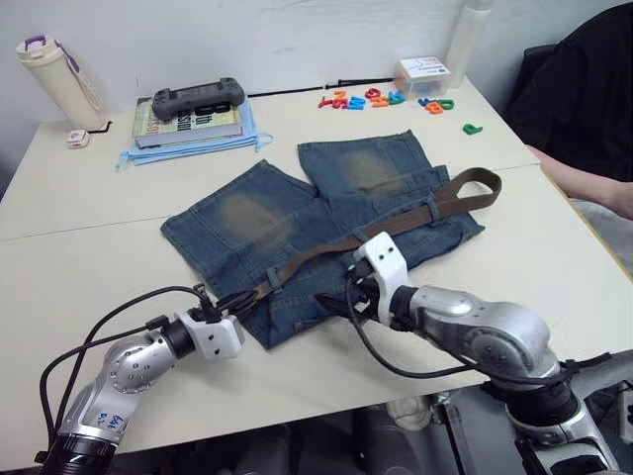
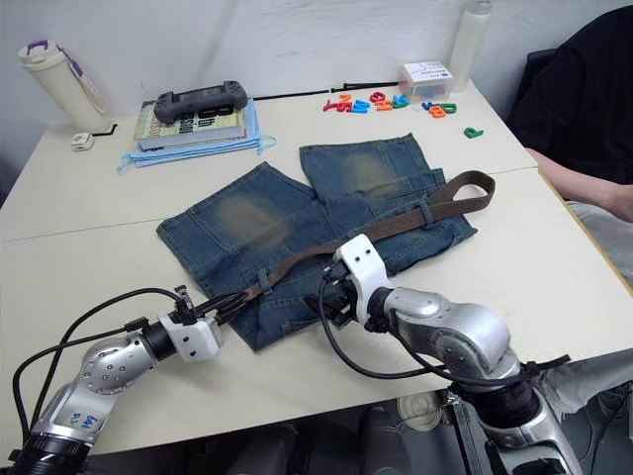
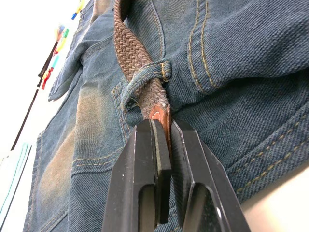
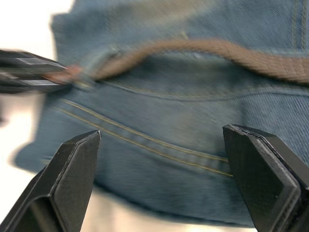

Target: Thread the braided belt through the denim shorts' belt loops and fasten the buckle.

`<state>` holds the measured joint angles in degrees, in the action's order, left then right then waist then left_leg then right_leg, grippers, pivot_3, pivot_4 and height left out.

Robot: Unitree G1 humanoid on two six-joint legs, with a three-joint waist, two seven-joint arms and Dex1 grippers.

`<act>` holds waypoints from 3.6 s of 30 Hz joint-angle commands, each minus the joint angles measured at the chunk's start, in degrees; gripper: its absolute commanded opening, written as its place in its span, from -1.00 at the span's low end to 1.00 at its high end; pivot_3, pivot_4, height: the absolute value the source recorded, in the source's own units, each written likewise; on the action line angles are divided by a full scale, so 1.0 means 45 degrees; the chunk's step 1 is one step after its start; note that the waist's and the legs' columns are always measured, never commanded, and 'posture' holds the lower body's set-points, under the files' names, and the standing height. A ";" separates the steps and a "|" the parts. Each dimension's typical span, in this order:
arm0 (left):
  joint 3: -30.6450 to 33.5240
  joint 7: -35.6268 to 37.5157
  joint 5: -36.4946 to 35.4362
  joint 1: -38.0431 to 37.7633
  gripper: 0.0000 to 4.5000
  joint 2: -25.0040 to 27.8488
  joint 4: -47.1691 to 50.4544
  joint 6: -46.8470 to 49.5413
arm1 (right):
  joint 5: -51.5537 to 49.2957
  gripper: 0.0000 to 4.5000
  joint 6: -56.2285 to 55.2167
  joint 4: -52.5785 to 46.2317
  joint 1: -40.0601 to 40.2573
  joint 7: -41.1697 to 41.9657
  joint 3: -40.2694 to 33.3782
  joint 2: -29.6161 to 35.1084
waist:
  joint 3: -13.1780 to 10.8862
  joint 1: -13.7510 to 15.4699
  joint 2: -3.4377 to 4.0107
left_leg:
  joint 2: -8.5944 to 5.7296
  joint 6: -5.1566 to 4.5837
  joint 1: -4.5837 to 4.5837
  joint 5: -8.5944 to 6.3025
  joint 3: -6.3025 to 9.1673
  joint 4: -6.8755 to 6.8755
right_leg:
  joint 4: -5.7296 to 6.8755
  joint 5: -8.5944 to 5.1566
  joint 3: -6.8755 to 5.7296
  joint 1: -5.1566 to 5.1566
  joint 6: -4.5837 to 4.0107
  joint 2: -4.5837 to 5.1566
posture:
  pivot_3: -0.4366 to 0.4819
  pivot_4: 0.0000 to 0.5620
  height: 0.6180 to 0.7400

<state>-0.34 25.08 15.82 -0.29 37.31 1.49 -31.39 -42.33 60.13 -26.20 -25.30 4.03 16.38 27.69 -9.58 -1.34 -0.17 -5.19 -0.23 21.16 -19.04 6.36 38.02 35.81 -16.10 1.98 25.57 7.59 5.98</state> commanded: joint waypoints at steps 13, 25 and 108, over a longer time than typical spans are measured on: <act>0.0245 -0.0170 -0.0142 -0.0382 -1.00 0.0132 0.0128 -0.0154 | 0.2424 -0.96 -0.0171 0.0555 0.0623 0.0723 -0.0259 -0.1129 | 0.0016 -0.0020 -0.0026 | 0.0008 0.0001 -0.0014 -0.0001 0.0002 -0.0001 | 0.0002 0.0000 0.0000 -0.0011 0.0000 -0.0013 | -0.05 -0.47 0.58; 0.1719 -0.0382 -0.0604 -0.1721 -1.00 0.1182 -0.0261 -0.1151 | 0.3759 -0.96 0.0540 0.1014 0.0856 0.0685 0.0082 -0.1661 | 0.0039 -0.0047 -0.0062 | 0.0044 0.0024 -0.0030 -0.0012 -0.0001 -0.0004 | 0.0008 -0.0005 0.0005 -0.0012 -0.0010 -0.0044 | -0.05 -0.47 0.58; -0.4672 0.3037 -0.2294 0.2991 0.75 -0.1213 0.0703 0.5300 | 1.7477 1.00 -1.3786 0.9853 -0.2176 0.4406 0.2410 0.5078 | 0.0007 0.0231 -0.0159 | 0.0169 0.0023 -0.0258 -0.0061 -0.0195 0.0009 | -0.0102 0.0077 -0.0014 -0.0235 -0.0082 -0.0136 | -0.05 -0.47 0.58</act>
<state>-20.63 38.56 3.23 13.35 31.80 5.78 -6.98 34.91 -0.60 14.95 -35.45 23.96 26.49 51.66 -9.55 -0.30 -0.88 -4.43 -0.13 19.96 -19.32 5.48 38.06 35.35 -15.75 1.93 24.48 7.22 5.37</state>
